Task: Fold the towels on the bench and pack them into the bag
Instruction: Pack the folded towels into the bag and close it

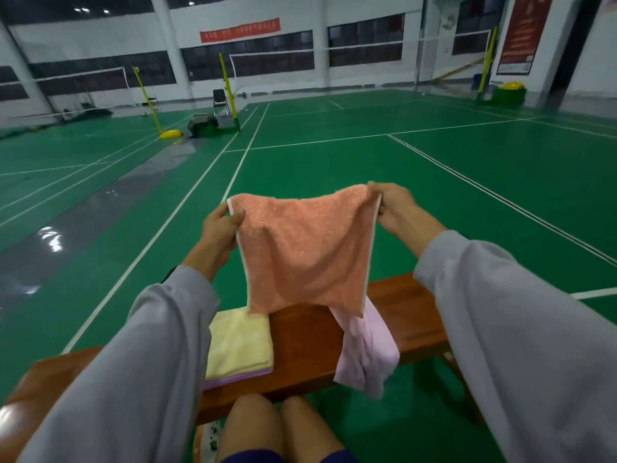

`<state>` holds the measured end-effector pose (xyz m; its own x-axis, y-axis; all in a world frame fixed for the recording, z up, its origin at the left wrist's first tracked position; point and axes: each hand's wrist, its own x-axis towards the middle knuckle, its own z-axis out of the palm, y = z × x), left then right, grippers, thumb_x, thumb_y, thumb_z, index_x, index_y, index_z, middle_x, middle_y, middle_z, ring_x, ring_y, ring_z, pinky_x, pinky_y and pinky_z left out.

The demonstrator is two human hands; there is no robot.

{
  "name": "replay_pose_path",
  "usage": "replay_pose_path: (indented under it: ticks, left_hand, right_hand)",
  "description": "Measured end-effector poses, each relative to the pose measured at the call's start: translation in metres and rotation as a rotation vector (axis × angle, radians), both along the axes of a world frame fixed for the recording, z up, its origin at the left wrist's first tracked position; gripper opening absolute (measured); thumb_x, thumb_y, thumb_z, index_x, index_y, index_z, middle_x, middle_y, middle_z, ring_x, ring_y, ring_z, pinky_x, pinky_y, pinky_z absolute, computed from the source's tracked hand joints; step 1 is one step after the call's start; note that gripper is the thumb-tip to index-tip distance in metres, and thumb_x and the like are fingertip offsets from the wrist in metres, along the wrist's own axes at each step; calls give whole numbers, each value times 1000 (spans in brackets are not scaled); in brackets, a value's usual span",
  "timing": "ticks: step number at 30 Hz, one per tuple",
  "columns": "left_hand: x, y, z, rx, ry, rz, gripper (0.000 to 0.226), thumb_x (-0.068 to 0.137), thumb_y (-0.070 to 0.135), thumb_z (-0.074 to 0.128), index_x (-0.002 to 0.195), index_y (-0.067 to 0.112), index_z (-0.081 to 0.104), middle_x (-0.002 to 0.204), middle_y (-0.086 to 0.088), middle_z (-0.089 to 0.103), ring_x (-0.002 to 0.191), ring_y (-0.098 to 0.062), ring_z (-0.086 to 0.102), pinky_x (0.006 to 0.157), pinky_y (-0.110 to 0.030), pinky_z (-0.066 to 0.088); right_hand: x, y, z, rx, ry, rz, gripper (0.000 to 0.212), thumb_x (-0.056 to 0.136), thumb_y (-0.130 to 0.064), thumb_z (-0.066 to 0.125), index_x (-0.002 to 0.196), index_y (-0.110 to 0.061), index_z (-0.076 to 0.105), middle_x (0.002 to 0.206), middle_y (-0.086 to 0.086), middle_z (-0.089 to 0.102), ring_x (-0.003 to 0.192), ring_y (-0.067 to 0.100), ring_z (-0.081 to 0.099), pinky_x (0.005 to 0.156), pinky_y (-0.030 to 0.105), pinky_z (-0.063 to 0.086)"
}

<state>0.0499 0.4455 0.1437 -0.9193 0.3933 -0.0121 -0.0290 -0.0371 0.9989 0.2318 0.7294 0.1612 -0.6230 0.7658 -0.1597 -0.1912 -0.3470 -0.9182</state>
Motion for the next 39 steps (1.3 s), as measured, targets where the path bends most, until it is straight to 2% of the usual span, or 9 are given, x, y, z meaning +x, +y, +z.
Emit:
replay_pose_path:
  ticks: [4, 7, 12, 15, 17, 20, 25, 29, 39]
  left_hand:
    - [-6, -6, 11, 26, 51, -2, 33, 94, -8, 55, 122, 7, 66, 101, -10, 68, 85, -23, 63, 66, -33, 55]
    - [-7, -8, 17, 40, 61, 11, 12, 97, 3, 59, 101, 11, 67, 96, -7, 66, 96, -24, 60, 75, -34, 53]
    - [-16, -8, 7, -121, 228, 107, 13, 99, 25, 66, 91, 15, 66, 102, -6, 66, 98, -22, 59, 95, -43, 52]
    - [-18, -10, -2, -177, 281, 155, 12, 91, 13, 75, 95, 9, 65, 95, -6, 67, 93, -21, 60, 95, -40, 51]
    - [-17, -13, -4, -201, 306, 158, 16, 88, 10, 78, 94, 6, 63, 94, -9, 67, 92, -23, 62, 90, -38, 53]
    - [-16, -17, -5, -331, 444, 161, 23, 87, 10, 79, 99, 3, 62, 99, -16, 69, 89, -25, 63, 74, -30, 53]
    - [-23, -26, 7, -530, 652, 35, 38, 80, 11, 86, 112, 15, 66, 88, -7, 71, 78, -17, 65, 75, -33, 53]
    - [-23, -22, 19, -909, 1059, -208, 15, 89, 15, 77, 104, 11, 79, 91, -6, 76, 77, -18, 63, 88, -39, 55]
    - [-29, -20, 29, -810, 1078, 28, 27, 105, 18, 52, 80, 14, 62, 69, -5, 61, 65, -26, 60, 72, -47, 58]
  right_hand:
    - [-1, -5, 3, -27, 97, -122, 25, 73, 22, 63, 86, 1, 59, 69, 12, 60, 57, 20, 60, 50, 28, 53]
    - [2, 4, -1, 24, 87, -78, 43, 72, 14, 76, 102, -7, 53, 88, 10, 57, 69, 21, 62, 63, 34, 57]
    - [11, 13, -3, 737, -419, 106, 50, 77, 4, 76, 121, -17, 70, 106, 6, 68, 96, 19, 63, 94, 33, 54]
    - [14, 7, 1, 1092, -802, 180, 18, 82, 3, 64, 92, -5, 77, 87, 11, 69, 85, 26, 64, 77, 36, 55]
    - [16, 3, 1, 1294, -933, 114, 16, 82, 5, 56, 72, -2, 67, 73, 13, 59, 74, 31, 59, 62, 34, 44]
    - [20, -3, 3, 1490, -973, 51, 26, 85, 3, 55, 65, -9, 44, 79, 12, 47, 74, 33, 52, 65, 36, 41]
    - [23, -2, 12, 1548, -1034, 42, 26, 90, 0, 57, 70, -12, 47, 79, 11, 54, 71, 30, 56, 66, 37, 45]
    - [25, -6, 14, 1603, -1043, 40, 28, 90, 3, 53, 69, -12, 42, 76, 9, 47, 70, 30, 52, 67, 37, 43]
    - [31, 13, 31, 1534, -742, -84, 17, 93, -1, 44, 96, -10, 58, 84, 10, 60, 74, 31, 56, 66, 39, 47]
